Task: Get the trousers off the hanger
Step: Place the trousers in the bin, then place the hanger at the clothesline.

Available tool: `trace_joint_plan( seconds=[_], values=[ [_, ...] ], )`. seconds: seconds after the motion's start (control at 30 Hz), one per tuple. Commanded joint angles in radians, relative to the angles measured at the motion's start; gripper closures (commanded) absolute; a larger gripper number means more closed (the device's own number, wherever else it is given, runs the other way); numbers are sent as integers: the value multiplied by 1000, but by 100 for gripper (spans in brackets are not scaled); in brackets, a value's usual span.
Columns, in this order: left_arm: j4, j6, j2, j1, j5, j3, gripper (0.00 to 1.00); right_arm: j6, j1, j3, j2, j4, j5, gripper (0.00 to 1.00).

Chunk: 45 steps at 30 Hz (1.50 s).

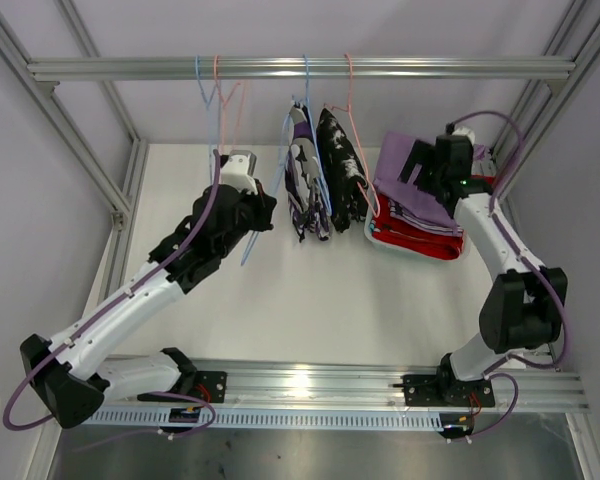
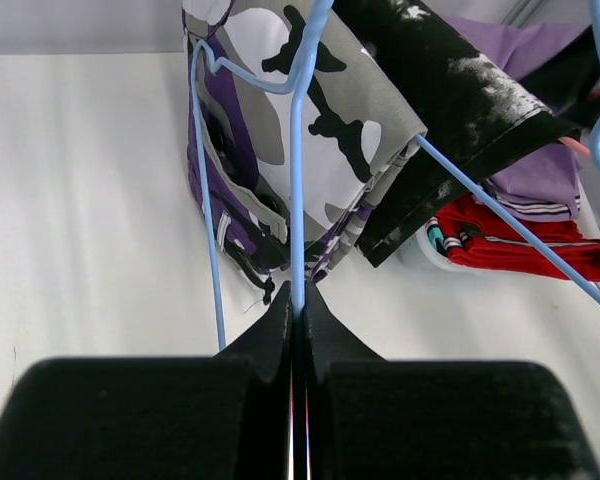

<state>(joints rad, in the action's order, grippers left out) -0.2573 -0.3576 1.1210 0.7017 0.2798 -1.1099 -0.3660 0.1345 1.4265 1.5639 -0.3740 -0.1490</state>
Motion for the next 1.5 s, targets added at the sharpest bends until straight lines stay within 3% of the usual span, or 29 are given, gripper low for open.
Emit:
trace_joint_plan(
  seconds=[0.0,0.2,0.43,0.63,0.9,1.13,1.3,1.47],
  values=[
    [38,5,-38,-7,-8,-39,100,-31,14,-176,73,9,52,1],
    [38,3,-43,-7,-1,-36,99,-59,39,-365,81,96,63,1],
    [36,6,-56,-7,2,-38,100,-42,42,-258,13,-37,43,1],
    [39,40,-78,-7,19,-45,100,-50,47,-199,-169,-89,51,1],
    [85,157,-145,-7,108,-33,100,-47,80,-506,-462,61,126,1],
    [81,218,-118,-7,154,-86,99,-33,80,-638,-633,101,137,1],
    [20,247,-57,-21,164,-235,100,-21,80,-715,-647,193,229,1],
    [-63,184,28,-57,137,-356,100,-1,76,-713,-546,225,282,1]
  ],
)
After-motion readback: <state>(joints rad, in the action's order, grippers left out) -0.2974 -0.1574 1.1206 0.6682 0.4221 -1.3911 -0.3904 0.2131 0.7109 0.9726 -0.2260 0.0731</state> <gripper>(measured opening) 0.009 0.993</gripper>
